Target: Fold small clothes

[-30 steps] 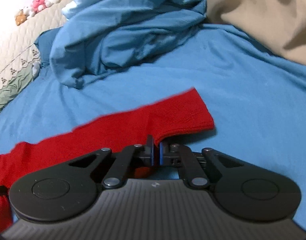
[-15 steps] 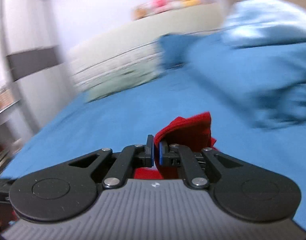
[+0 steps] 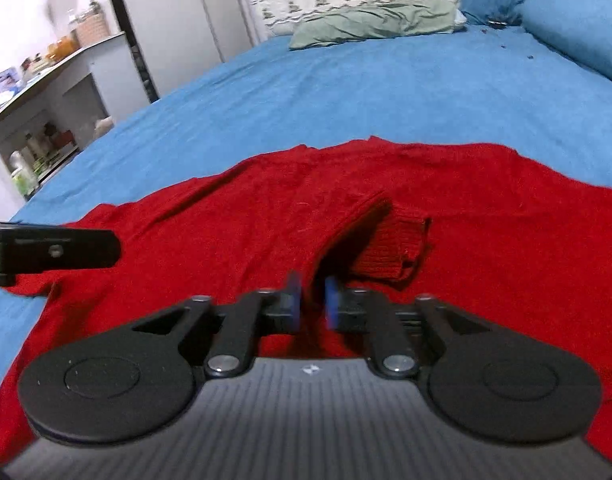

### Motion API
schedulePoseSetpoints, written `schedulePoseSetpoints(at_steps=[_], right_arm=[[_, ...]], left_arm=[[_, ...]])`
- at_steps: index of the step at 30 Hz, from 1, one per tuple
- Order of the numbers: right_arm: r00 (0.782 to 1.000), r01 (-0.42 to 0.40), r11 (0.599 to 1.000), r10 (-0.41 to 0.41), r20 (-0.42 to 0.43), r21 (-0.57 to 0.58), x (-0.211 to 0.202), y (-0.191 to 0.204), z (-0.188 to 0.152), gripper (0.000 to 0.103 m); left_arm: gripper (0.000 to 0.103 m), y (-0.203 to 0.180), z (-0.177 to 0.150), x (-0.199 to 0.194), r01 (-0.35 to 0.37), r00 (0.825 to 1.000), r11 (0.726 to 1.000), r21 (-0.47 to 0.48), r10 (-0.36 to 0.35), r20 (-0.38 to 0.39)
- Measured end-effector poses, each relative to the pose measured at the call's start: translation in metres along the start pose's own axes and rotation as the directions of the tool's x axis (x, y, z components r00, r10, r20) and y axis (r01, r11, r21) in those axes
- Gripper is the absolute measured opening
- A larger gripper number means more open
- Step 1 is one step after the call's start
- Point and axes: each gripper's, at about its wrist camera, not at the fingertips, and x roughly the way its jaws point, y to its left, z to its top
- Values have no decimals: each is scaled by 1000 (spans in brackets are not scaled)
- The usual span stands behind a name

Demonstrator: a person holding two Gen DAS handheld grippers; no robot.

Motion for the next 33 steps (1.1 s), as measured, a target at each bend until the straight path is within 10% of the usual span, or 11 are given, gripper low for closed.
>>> schedulePoseSetpoints(at_steps=[4, 12, 15, 17, 24, 26, 33], right_arm=[[997, 52, 998, -50, 53, -29, -42, -23, -8, 102], [982, 185, 983, -185, -39, -10, -116, -90, -22, 103], [972, 231, 973, -230, -47, 0, -134, -106, -35, 103], [962, 270, 962, -269, -39, 30, -144, -119, -46, 103], [959, 282, 948, -273, -75, 151, -141, -152, -65, 103], [958, 285, 944, -277, -69, 167, -137, -154, -68, 103], [964, 264, 938, -267, -19, 224, -128, -149, -65, 103]], left_arm=[[103, -20, -3, -6, 49, 998, 996, 75, -51, 25], [98, -88, -6, 19, 147, 989, 932, 331, -140, -46], [79, -108, -5, 43, 169, 985, 911, 377, -140, -105], [60, -111, -2, 60, 176, 982, 913, 367, -138, -127], [41, -108, 9, 98, 216, 968, 918, 332, -156, -198], [9, -102, 15, 98, 222, 966, 929, 296, -168, -197], [7, -38, 12, 81, 246, 965, 968, -42, -249, -79]])
